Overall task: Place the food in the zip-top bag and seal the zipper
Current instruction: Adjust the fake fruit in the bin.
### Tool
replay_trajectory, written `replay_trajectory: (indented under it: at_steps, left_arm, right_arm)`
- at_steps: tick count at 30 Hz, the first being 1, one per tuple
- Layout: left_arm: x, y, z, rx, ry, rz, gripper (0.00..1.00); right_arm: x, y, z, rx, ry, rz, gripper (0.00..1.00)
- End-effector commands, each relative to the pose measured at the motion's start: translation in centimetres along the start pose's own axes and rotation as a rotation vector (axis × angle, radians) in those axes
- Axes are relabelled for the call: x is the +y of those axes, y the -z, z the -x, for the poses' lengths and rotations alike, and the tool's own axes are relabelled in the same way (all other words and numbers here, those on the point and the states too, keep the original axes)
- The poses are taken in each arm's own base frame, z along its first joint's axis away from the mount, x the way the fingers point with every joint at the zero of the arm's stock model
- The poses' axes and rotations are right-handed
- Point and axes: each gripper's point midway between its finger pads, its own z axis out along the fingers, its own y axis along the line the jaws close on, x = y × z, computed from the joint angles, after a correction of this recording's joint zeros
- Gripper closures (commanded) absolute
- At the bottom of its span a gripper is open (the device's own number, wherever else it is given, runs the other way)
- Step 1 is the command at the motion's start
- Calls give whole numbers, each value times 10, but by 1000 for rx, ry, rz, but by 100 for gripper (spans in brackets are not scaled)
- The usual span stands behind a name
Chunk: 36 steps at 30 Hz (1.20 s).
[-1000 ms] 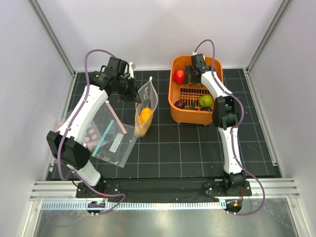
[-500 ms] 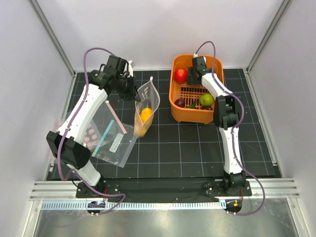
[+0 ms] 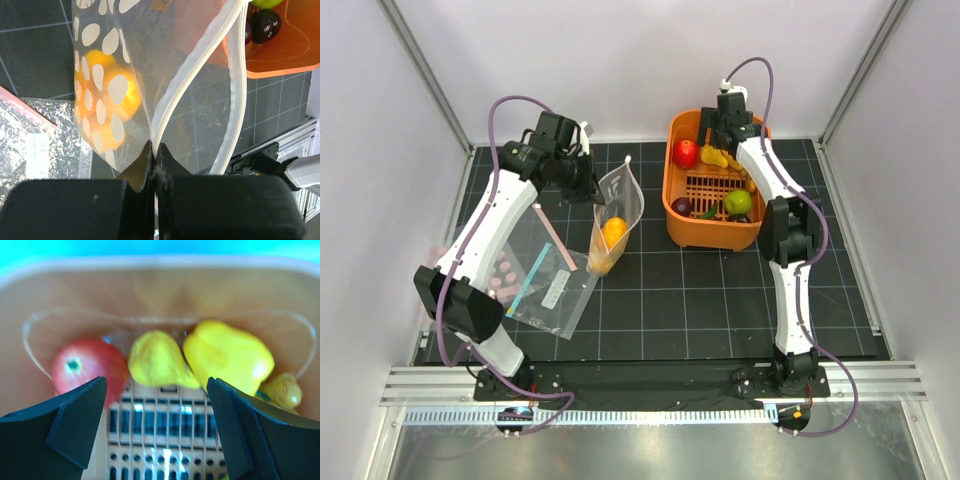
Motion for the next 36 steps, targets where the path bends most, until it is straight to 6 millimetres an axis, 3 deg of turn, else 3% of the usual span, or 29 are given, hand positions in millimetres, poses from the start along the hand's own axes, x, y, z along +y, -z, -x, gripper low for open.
replay_trajectory:
  at_steps: [1, 3, 5, 6, 10, 14, 16, 18, 19, 21, 22, 25, 27, 32, 36]
  left_arm:
    - [-9, 10, 7, -35, -22, -30, 100]
    - [-9, 11, 7, -36, -23, -29, 100]
    - [-9, 11, 6, -35, -25, -28, 100]
    - [-8, 10, 6, -32, -24, -27, 100]
    - [-8, 10, 6, -33, -28, -24, 100]
    - [-7, 11, 7, -36, -30, -17, 100]
    - [-5, 11, 7, -40, -33, -10, 100]
    - [-5, 11, 7, -38, -34, -9, 100]
    - [-6, 11, 7, -40, -35, -12, 100]
    - [-6, 10, 6, -38, -31, -14, 100]
    - [-6, 9, 6, -36, -30, -18, 100]
    - [-7, 9, 7, -37, -31, -22, 100]
    - [-7, 9, 6, -36, -31, -25, 100]
    - [-8, 12, 5, -45, -32, -34, 100]
    - [-9, 12, 3, -42, -31, -43, 100]
  right_arm:
    - [5, -5, 34, -108, -66, 6, 9]
    - [5, -15, 34, -135, -105, -2, 9]
    - [8, -31, 20, -129, -149, 4, 12]
    - [10, -37, 26, -165, -178, 32, 13]
    - [21, -72, 0, -129, -298, 72, 15]
    - [22, -81, -26, -47, -361, 56, 15]
    - [19, -81, -42, -8, -376, 39, 19]
    - [17, -70, -37, -14, -382, 32, 24]
    - [13, -69, -50, 14, -376, 16, 24]
    - [10, -54, -40, 0, -380, 8, 24]
    - [7, -50, -48, 17, -373, 3, 26]
    - [6, -31, -39, -6, -368, 15, 39]
    - [6, -21, -34, -14, -361, 23, 39]
    - [4, 6, -19, -23, -307, 40, 13]
    - [2, 14, -25, 16, -261, 49, 9]
